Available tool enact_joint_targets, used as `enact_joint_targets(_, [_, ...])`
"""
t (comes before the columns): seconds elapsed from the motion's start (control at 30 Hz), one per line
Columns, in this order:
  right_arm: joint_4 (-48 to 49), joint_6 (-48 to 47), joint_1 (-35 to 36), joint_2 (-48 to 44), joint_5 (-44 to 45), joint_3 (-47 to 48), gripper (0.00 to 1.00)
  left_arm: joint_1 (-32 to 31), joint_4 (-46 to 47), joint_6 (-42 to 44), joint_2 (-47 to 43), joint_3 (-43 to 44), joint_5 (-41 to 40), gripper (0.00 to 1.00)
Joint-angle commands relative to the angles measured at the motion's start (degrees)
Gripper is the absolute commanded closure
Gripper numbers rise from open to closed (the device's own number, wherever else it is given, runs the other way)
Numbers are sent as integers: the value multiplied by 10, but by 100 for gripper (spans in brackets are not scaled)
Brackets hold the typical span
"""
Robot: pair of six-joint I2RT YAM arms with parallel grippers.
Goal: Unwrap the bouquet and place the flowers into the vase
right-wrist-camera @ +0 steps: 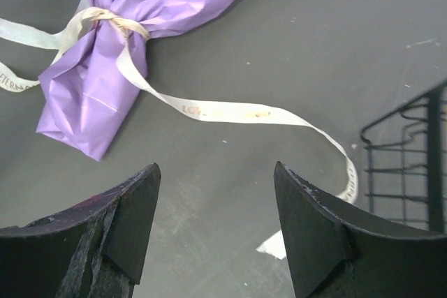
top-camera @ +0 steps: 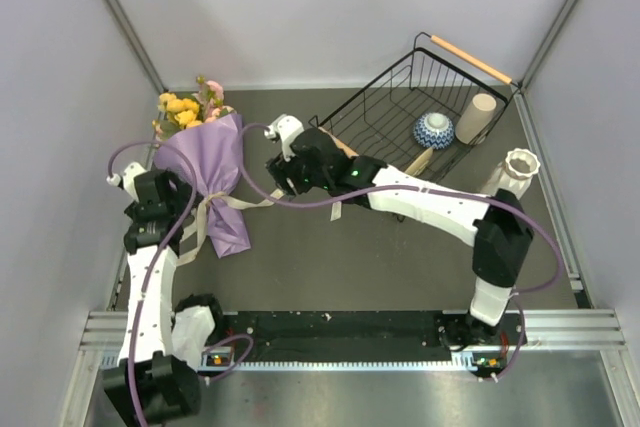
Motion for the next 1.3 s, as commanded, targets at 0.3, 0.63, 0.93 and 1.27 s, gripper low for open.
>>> enact_joint_targets(0.3, [2, 39, 44, 100, -72, 93, 33, 16, 101, -88, 35, -115, 73, 100])
enact_joint_targets(0.63, [11, 55, 44, 131, -69, 103, 33, -17, 140, -139, 139, -145, 211, 100])
enact_joint_targets(0.93, [12, 42, 40, 193, -80, 180, 32, -14, 67, -82, 13, -68, 110, 45])
enact_joint_targets(1.27, [42, 111, -1, 276, -181, 276, 43, 16, 135, -116, 132, -10, 181, 69])
